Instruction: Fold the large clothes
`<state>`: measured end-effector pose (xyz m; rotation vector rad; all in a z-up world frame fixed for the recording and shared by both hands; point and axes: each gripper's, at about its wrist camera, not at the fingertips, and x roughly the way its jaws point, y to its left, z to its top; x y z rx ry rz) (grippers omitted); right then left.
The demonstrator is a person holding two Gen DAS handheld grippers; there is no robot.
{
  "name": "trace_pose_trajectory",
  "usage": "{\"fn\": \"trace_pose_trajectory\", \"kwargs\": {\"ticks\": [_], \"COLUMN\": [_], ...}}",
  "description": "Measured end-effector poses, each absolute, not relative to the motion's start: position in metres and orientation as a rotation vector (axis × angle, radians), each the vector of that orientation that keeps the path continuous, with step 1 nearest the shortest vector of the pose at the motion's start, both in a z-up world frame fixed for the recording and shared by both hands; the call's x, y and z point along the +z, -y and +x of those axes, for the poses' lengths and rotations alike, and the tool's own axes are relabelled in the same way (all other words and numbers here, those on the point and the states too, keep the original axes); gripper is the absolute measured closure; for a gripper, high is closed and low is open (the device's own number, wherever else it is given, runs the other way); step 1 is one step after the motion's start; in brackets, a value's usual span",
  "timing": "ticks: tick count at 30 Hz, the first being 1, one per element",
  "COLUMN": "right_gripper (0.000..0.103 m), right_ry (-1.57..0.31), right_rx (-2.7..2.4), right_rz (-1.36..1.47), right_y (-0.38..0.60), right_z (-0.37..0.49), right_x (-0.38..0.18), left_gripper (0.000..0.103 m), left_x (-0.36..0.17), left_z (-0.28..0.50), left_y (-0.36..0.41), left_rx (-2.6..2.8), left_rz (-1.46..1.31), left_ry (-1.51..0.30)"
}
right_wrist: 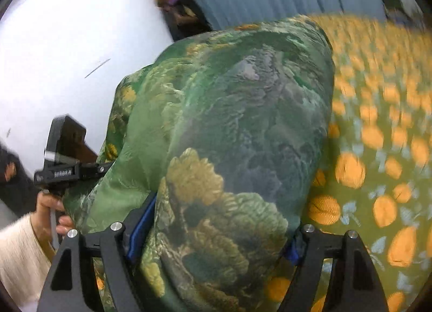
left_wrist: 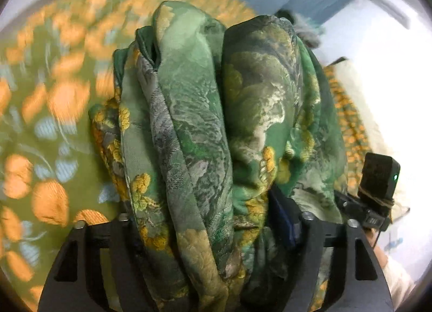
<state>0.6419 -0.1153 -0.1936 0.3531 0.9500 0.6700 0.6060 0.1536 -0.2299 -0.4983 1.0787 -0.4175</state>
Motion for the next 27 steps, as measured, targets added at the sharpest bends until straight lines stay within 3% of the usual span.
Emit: {"fn": "trace_pose_trajectory", "kwargs": {"ticks": [1, 2, 4, 6, 14, 18, 27], "right_gripper": [0.015, 0.012, 0.005, 0.005, 0.005, 0.005, 0.003], "right_ry": [-0.996, -1.024, -0.996, -0.981, -0.704, -0.564, -0.549], "right_rx": [0.665, 0.676, 0.71, 0.715, 0.356, 0.208, -0.029], "right_rz": [0.396, 0.478, 0.566, 0.566, 0.066, 0.0, -0.036], "right_y": [0.119, 0.126, 0.138, 0.146, 0.164, 0.159, 0.157], "right_z": [0.647, 0.65, 0.642, 0.63, 0.495, 0.425, 0.364], "right_x": [-0.21, -0.227, -0.23, -0.219, -0.107, -0.065, -0.043], "left_gripper": [0.004, 0.001, 0.0, 0.001, 0.001, 0.0, 0.0], "left_x": [-0.243, -0.248, -0.244, -0.223, -0.111, -0.094, -0.092], "left_z": [0.605, 0.601, 0.589, 0.579, 0.469, 0.423, 0.359], "left_y": [-0.157, -0.163, -0.171, -0.18, -0.16, -0.129, -0.083], "left_rx": [-0.399, -0.401, -0.413, -0.4, -0.251, -0.247, -0.132], "left_rz": [-0.523, -0.564, -0.603, -0.571, -0.149, -0.054, -0.076], "left_ry": [-1.072, -1.037, -1.006, -0.999, -0.792, -0.692, -0.654]}}
